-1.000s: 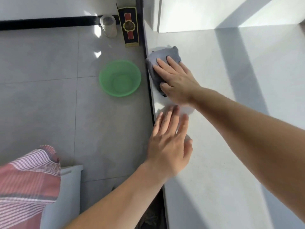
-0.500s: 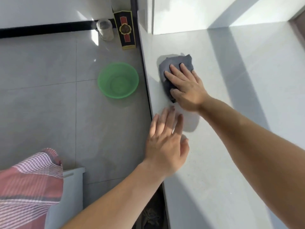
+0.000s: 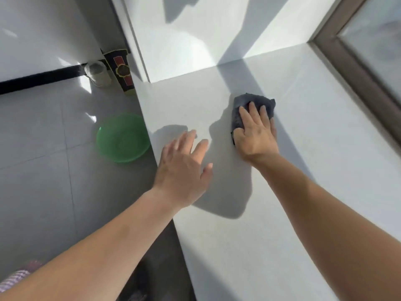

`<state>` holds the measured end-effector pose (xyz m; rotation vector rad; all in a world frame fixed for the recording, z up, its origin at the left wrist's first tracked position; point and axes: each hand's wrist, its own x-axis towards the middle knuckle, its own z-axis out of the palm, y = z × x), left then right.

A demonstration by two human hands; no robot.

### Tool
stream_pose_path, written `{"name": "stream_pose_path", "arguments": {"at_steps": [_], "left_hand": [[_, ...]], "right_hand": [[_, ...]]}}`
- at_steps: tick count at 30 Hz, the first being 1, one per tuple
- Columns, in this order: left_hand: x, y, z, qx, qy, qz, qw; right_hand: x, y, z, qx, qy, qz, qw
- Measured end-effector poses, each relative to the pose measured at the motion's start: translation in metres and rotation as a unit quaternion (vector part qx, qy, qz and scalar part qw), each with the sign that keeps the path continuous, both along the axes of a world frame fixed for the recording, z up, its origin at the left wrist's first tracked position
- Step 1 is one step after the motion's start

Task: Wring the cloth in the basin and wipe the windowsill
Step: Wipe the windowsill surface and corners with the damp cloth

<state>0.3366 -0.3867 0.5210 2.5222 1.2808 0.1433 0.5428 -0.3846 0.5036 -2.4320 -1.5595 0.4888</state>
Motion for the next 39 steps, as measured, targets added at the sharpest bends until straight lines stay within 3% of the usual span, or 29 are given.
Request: {"name": "stream_pose_path", "arguments": {"at_steps": [8, 14, 20, 26, 33, 35, 39], "left_hand": [[0.031, 0.054, -0.017, 0.000, 0.009, -0.164, 0.986], [0.097, 0.085, -0.030, 0.009, -0.005, -0.275, 0.961], [0.190, 0.089, -0.044, 0.034, 0.019, -0.386, 0.922], [0.211, 0.075, -0.058, 0.054, 0.050, -0.400, 0.913], [0.201, 0.063, -0.055, 0.047, 0.034, -0.402, 0.914], [0.200, 0.061, -0.057, 0.045, 0.026, -0.398, 0.916], [0.202, 0.057, -0.061, 0.057, 0.026, -0.403, 0.913]], "right_hand": [[-0.006, -0.001, -0.011, 0.008, -0.041, -0.047, 0.998], [0.067, -0.023, -0.012, -0.008, -0.041, -0.229, 0.973], [0.123, -0.030, -0.022, -0.033, -0.036, -0.304, 0.951], [0.160, -0.066, -0.027, -0.033, -0.042, -0.337, 0.940], [0.158, -0.156, -0.029, -0.042, -0.046, -0.539, 0.840], [0.155, -0.122, -0.031, -0.029, -0.046, -0.518, 0.854], [0.154, -0.053, -0.033, -0.014, -0.038, -0.360, 0.932]]}}
